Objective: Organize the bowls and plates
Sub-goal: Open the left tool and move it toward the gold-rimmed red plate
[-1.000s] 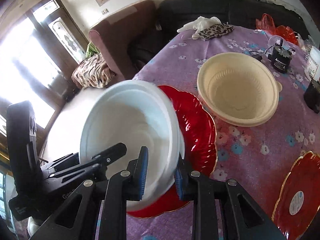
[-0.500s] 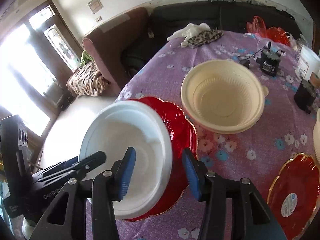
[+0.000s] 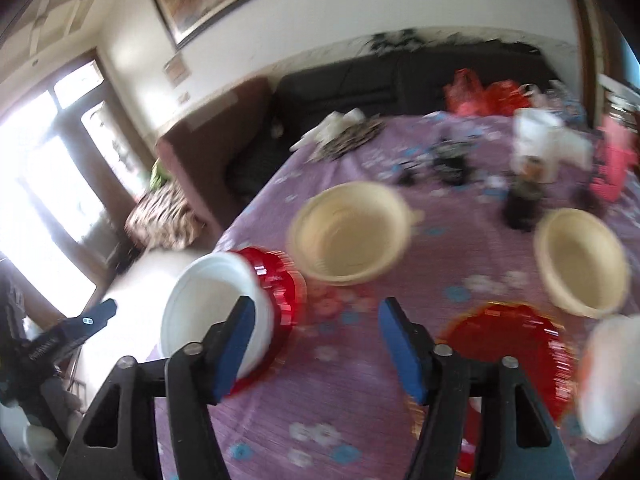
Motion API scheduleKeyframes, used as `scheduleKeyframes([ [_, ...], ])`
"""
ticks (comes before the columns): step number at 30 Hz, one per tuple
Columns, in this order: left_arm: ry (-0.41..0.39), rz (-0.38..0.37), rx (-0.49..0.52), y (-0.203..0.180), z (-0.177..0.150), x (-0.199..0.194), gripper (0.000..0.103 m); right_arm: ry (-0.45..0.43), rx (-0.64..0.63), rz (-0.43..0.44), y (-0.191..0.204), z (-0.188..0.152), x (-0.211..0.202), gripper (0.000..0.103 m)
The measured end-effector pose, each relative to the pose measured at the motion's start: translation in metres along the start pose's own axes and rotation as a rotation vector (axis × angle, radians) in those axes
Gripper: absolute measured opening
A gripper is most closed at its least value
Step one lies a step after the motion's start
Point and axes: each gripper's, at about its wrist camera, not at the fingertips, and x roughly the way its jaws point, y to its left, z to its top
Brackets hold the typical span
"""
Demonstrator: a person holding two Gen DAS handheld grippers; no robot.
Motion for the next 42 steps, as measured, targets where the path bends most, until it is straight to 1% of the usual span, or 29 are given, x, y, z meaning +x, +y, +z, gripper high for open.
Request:
scheduleKeyframes([
  [4, -0.010, -0.029, 0.074, -0.036, -0.012, -0.006, 0.085, -0.024, 0.084, -0.067, -0.054, -0.020, -0.035, 0.072],
  [6, 0.017, -0.063, 0.123, -0.059, -0.023, 0.000, 0.085, -0.020, 0.140, -0.101, -0.085, -0.034, -0.050, 0.072],
  [9, 0.077, -0.112, 0.187, -0.095, -0.041, 0.013, 0.085, -0.006, 0.214, -0.124, -0.124, -0.055, -0.064, 0.072],
  [11, 0.118, -0.144, 0.223, -0.118, -0.054, 0.023, 0.085, 0.004, 0.252, -0.122, -0.140, -0.067, -0.069, 0.072],
  [15, 0.200, -0.185, 0.280, -0.162, -0.079, 0.048, 0.085, 0.046, 0.345, -0.072, -0.164, -0.091, -0.066, 0.072],
  [19, 0.282, -0.217, 0.270, -0.190, -0.094, 0.076, 0.085, 0.090, 0.394, -0.022, -0.171, -0.105, -0.050, 0.072],
  [24, 0.335, -0.223, 0.241, -0.209, -0.102, 0.108, 0.085, 0.128, 0.429, 0.011, -0.175, -0.106, -0.028, 0.072],
  [26, 0.350, -0.208, 0.238, -0.213, -0.105, 0.119, 0.085, 0.138, 0.455, 0.020, -0.177, -0.103, -0.018, 0.072],
  [29, 0.377, -0.183, 0.244, -0.222, -0.108, 0.144, 0.085, 0.130, 0.468, 0.014, -0.178, -0.098, -0.011, 0.072],
  [35, 0.439, -0.184, 0.259, -0.237, -0.115, 0.180, 0.084, 0.125, 0.460, -0.006, -0.175, -0.087, 0.002, 0.072],
  [37, 0.421, -0.183, 0.287, -0.241, -0.116, 0.181, 0.084, 0.119, 0.459, -0.009, -0.177, -0.084, 0.004, 0.072],
  [39, 0.430, -0.198, 0.316, -0.247, -0.117, 0.184, 0.084, 0.112, 0.452, -0.012, -0.177, -0.083, 0.006, 0.072],
  [40, 0.428, -0.204, 0.331, -0.249, -0.119, 0.183, 0.077, 0.110, 0.440, -0.017, -0.176, -0.082, 0.008, 0.072],
  [41, 0.427, -0.210, 0.352, -0.252, -0.121, 0.183, 0.062, 0.110, 0.429, -0.024, -0.175, -0.081, 0.008, 0.069],
  [42, 0.422, -0.199, 0.384, -0.257, -0.124, 0.181, 0.056, 0.110, 0.414, -0.050, -0.174, -0.081, 0.009, 0.061],
])
